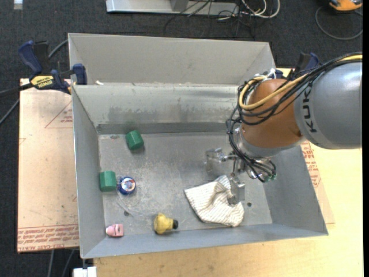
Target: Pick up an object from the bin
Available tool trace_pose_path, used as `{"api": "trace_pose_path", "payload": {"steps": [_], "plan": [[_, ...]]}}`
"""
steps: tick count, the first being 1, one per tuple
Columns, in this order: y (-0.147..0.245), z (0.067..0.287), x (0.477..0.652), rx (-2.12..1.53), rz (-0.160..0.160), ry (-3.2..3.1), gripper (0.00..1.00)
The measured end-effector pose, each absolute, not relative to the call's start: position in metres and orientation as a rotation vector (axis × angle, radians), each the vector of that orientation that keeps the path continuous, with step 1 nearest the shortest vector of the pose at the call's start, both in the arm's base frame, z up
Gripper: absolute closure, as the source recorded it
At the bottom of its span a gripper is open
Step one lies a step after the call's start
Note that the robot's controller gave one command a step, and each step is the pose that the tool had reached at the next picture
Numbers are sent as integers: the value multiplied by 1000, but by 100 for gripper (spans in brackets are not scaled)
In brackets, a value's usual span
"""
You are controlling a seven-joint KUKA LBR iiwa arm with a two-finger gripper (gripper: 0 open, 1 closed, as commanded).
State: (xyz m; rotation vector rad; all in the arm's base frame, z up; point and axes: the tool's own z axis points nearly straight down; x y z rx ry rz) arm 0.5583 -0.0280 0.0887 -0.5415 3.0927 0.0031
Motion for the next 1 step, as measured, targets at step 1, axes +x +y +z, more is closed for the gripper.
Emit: {"api": "trace_pose_path", "payload": {"steps": [1], "plan": [[4, 100, 577, -1076, 7, 2949, 0]]}}
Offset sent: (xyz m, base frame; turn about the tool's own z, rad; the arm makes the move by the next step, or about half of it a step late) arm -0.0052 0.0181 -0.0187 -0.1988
